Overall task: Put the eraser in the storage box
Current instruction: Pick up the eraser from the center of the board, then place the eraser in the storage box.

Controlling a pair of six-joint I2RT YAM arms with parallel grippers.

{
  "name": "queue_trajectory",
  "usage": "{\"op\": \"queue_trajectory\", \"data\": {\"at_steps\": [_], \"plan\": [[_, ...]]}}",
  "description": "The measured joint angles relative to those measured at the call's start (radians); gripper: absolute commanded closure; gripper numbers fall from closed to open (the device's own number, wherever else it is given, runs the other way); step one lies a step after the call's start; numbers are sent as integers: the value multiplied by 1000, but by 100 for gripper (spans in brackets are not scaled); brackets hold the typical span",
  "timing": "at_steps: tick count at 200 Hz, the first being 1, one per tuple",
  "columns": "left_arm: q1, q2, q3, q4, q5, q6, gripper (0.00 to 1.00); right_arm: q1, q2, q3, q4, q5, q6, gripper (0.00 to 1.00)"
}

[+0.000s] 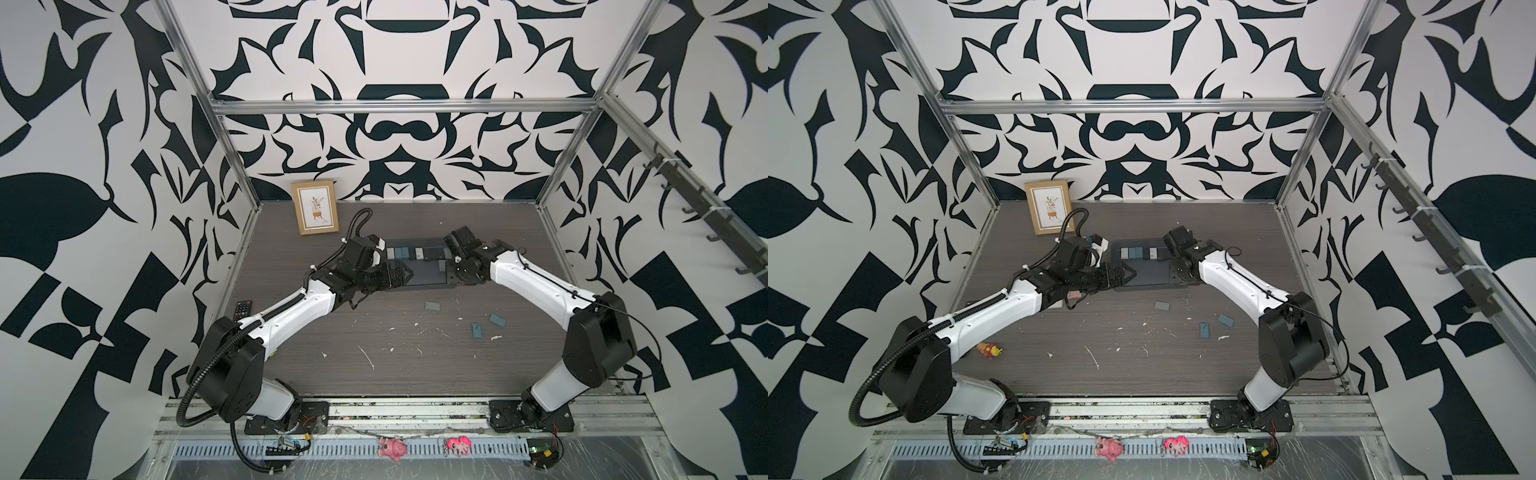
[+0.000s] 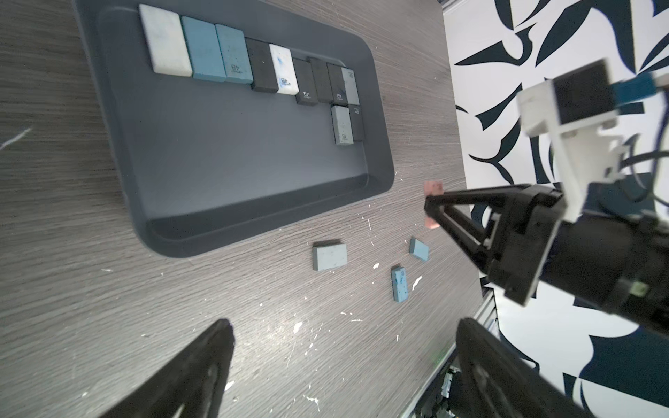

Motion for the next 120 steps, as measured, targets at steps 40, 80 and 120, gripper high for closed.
{"op": "queue_trajectory", "data": {"at_steps": [40, 80, 120], "plan": [[43, 1, 0, 12, 36, -16, 1, -23, 186, 241, -18, -25, -50, 79], [74, 4, 0, 19, 57, -20, 1, -22, 407, 393, -40, -69, -73, 79], [100, 29, -1, 24, 72, -21, 1, -21, 543, 466, -55, -89, -79, 78]]}}
